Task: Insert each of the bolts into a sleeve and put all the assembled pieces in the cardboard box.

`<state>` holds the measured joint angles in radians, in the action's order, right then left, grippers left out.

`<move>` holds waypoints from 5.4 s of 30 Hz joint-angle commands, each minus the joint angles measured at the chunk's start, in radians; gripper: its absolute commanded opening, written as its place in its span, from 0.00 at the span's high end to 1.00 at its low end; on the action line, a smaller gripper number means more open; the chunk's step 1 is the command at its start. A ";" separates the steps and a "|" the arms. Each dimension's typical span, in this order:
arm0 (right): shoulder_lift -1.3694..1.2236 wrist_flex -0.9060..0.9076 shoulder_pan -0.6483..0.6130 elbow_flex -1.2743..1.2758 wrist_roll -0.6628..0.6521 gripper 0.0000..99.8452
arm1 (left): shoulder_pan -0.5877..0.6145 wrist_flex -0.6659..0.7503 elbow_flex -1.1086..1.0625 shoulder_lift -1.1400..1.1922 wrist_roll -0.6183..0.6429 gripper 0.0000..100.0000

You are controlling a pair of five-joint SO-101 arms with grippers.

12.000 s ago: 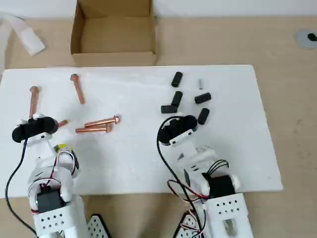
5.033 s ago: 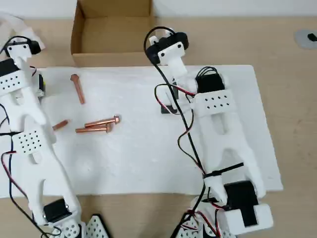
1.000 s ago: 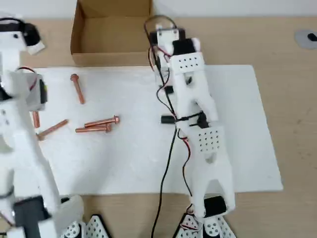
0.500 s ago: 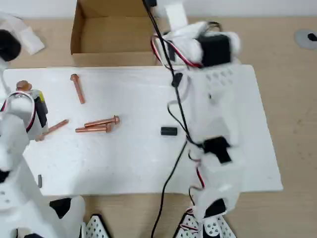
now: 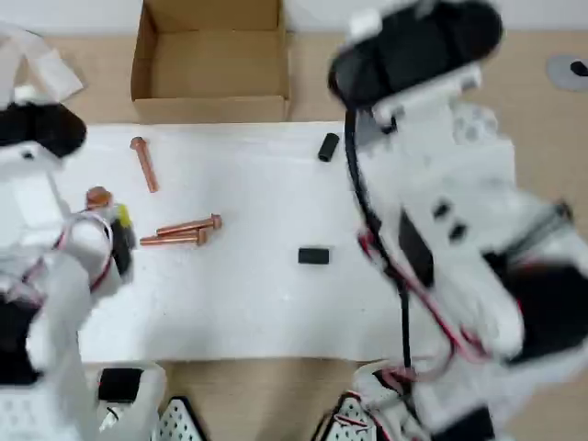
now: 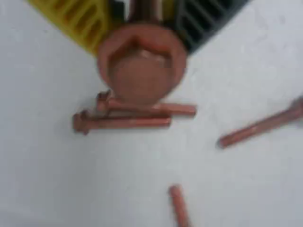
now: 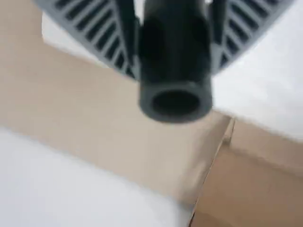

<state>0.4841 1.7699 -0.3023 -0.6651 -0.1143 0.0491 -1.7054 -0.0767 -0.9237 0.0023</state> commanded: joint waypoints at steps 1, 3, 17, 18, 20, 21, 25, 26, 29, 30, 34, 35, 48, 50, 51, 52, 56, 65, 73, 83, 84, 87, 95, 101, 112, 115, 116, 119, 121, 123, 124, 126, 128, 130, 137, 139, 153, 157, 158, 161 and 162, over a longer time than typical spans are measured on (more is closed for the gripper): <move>0.239 -0.008 0.018 0.275 0.035 0.99 | -0.087 0.091 -0.055 -0.094 0.009 0.99; 0.372 -0.044 0.018 0.414 0.054 0.99 | -0.133 0.143 -0.104 -0.128 0.005 0.99; 1.420 -0.543 0.019 1.595 0.055 0.99 | -0.222 0.654 -0.419 -0.216 0.003 0.99; 1.452 -0.583 0.019 1.672 0.055 0.99 | -0.222 0.674 -0.422 -0.213 0.003 0.99; 1.426 -0.664 0.019 1.764 0.075 0.99 | -0.238 0.712 -0.423 -0.209 0.003 0.99; 1.403 -0.713 0.018 1.794 0.103 0.99 | -0.264 0.730 -0.423 -0.209 0.003 0.99; 1.391 -0.964 -0.007 1.905 0.160 0.99 | -0.397 0.784 -0.422 -0.216 0.003 0.99; 1.391 -1.019 -0.013 1.933 0.152 0.99 | -0.433 0.799 -0.420 -0.216 0.003 0.99; 1.391 -1.149 -0.016 1.992 0.147 0.99 | -0.497 0.855 -0.420 -0.216 0.003 0.99; 1.391 -1.188 -0.016 2.003 0.149 0.99 | -0.506 0.876 -0.420 -0.216 0.003 0.99; 1.392 -1.269 -0.058 2.035 0.155 0.99 | -0.506 0.980 -0.425 -0.216 0.009 0.99; 1.392 -1.270 -0.087 2.037 0.155 0.99 | -0.506 1.000 -0.425 -0.216 0.011 0.99; 1.391 -1.274 -0.332 2.097 0.153 0.99 | -0.517 1.140 -0.598 -0.216 0.012 0.99; 1.391 -1.274 -0.332 2.103 0.153 0.99 | -0.511 1.135 -0.597 -0.216 0.012 0.99; 1.391 -1.274 -0.332 2.104 0.153 0.99 | -0.512 1.115 -0.589 -0.216 0.012 0.99; 1.391 -1.275 -0.332 2.104 0.153 0.99 | -0.517 1.097 -0.588 -0.216 0.012 0.99; 1.391 -1.275 -0.332 2.103 0.150 0.99 | -0.543 1.076 -0.589 -0.209 0.048 0.99; 1.391 -1.277 -0.331 2.106 0.152 0.99 | -0.557 1.074 -0.592 -0.206 0.051 0.99; 1.391 -1.278 -0.331 2.106 0.152 0.99 | -0.621 1.048 -0.603 -0.206 0.049 0.99; 1.391 -1.278 -0.328 2.106 0.152 0.99 | -0.634 1.051 -0.600 -0.206 0.046 0.99; 1.391 -1.278 -0.328 2.106 0.152 0.99 | -0.632 1.053 -0.597 -0.206 0.034 0.99; 1.391 -1.278 -0.328 2.106 0.149 0.99 | -0.597 1.046 -0.554 -0.206 -0.015 0.99; 1.391 -1.278 -0.328 2.106 0.149 0.99 | -0.589 0.902 -0.408 -0.130 0.005 0.99; 1.391 -1.278 -0.328 2.107 0.149 0.99 | -0.600 0.798 -0.270 -0.019 0.052 0.99; 1.391 -1.274 -0.328 2.107 0.149 0.99 | -0.594 0.753 -0.137 0.001 0.023 0.99; 1.391 -1.274 -0.328 2.106 0.149 0.99 | -0.608 0.677 -0.080 0.012 0.015 0.99; 1.391 -1.275 -0.328 2.104 0.149 0.99 | -0.617 0.660 -0.068 0.021 0.018 0.99; 1.391 -1.278 -0.328 2.106 0.149 0.99 | -0.621 0.601 -0.031 0.044 0.018 0.99; 1.391 -1.278 -0.328 2.106 0.149 0.99 | -0.621 0.572 -0.008 0.056 0.018 0.99; 1.391 -1.278 -0.328 2.106 0.149 0.99 | -0.621 0.555 0.011 0.068 0.020 0.99; 1.391 -1.278 -0.328 2.106 0.149 0.99 | -0.621 0.551 0.015 0.071 0.020 0.99; 1.391 -1.278 -0.328 2.106 0.149 0.99 | -0.621 0.551 0.020 0.070 0.034 0.99; 1.391 -1.277 -0.328 2.106 0.149 0.99 | -0.621 0.545 0.038 0.070 0.037 0.99; 1.391 -1.277 -0.328 2.106 0.149 0.99 | -0.621 0.520 0.066 0.074 0.038 0.99; 1.391 -1.277 -0.328 2.106 0.149 0.99 | -0.644 0.505 0.077 0.074 0.081 0.99; 1.391 -1.277 -0.328 2.106 0.149 0.99 | -0.684 0.503 0.074 0.074 0.089 0.99; 1.391 -1.274 -0.326 2.106 0.147 0.99 | -0.644 0.503 0.051 0.073 0.083 0.99; 1.391 -1.274 -0.326 2.106 0.147 0.99 | -0.644 0.500 0.049 0.073 0.083 0.99; 1.391 -1.274 -0.326 2.106 0.147 0.99 | -0.644 0.500 0.049 0.073 0.083 0.99; 1.391 -1.274 -0.326 2.106 0.147 0.99 | -0.646 0.500 0.048 0.074 0.083 0.99; 1.391 -1.274 -0.326 2.106 0.147 0.99 | -0.646 0.500 0.048 0.074 0.083 0.99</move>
<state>1.8082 0.5209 -0.6214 1.4461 0.0284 -0.6107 -1.2052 -0.0583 -0.8485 0.0836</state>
